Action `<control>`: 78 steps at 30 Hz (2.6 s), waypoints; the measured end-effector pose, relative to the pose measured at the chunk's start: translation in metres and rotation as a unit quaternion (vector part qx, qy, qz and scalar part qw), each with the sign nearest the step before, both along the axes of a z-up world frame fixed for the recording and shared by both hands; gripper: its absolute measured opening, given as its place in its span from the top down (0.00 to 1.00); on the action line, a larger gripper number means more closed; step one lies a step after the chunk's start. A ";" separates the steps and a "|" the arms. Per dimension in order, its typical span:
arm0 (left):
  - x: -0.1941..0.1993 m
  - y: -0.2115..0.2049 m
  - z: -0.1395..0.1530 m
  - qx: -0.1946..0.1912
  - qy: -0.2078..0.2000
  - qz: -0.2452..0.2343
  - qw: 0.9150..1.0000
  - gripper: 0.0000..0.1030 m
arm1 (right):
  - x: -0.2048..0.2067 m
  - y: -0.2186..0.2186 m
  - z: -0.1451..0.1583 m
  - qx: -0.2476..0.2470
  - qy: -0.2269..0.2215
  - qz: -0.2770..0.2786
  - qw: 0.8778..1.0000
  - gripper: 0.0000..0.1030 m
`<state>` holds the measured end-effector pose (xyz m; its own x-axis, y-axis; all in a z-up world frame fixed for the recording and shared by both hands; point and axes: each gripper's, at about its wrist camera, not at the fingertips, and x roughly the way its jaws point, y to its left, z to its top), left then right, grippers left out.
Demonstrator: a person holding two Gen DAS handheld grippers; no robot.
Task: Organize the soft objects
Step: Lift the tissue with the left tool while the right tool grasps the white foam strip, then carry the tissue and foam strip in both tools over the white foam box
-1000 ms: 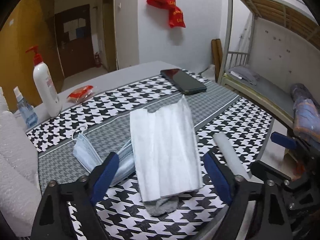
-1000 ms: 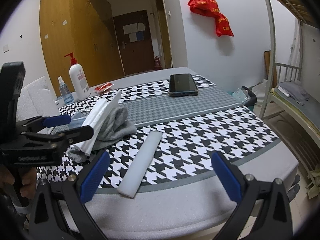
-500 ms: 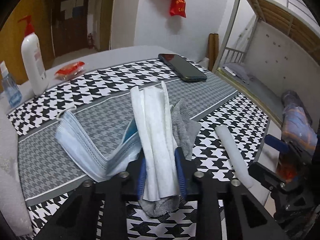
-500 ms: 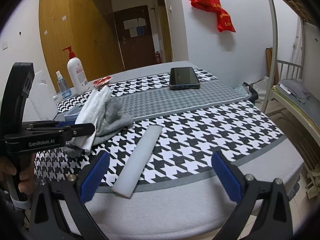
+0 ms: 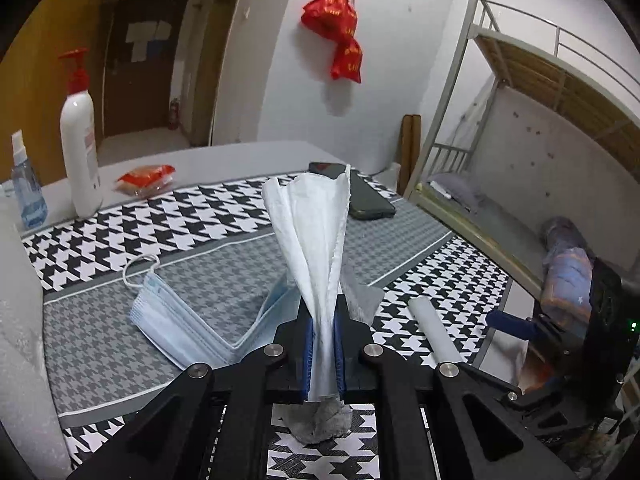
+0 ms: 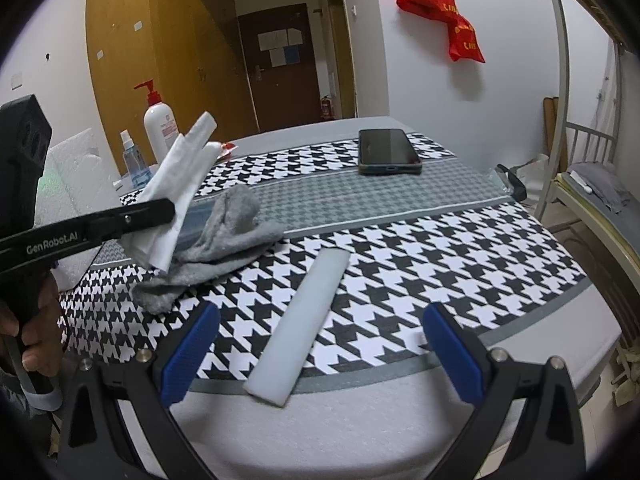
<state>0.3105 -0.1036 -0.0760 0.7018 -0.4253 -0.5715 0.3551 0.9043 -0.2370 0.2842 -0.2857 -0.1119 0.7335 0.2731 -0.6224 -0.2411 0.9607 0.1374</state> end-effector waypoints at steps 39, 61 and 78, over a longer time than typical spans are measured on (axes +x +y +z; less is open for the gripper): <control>-0.030 0.001 0.021 0.002 -0.074 0.018 0.997 0.91 | -0.002 0.054 -0.011 -0.087 0.010 -0.096 0.992 0.67; -0.033 0.002 0.026 0.002 -0.089 0.031 0.996 0.91 | 0.008 0.035 0.013 -0.012 0.022 -0.093 0.995 0.80; -0.080 0.020 0.080 0.016 -0.166 0.032 0.985 0.91 | -0.021 0.034 0.061 0.033 -0.042 -0.058 0.997 0.80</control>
<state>0.2304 -0.0837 0.0036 0.8775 -0.3592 -0.3179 0.3495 0.9327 -0.0891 0.2633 -0.2518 -0.0509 0.8111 0.2216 -0.5414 -0.1415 0.9723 0.1860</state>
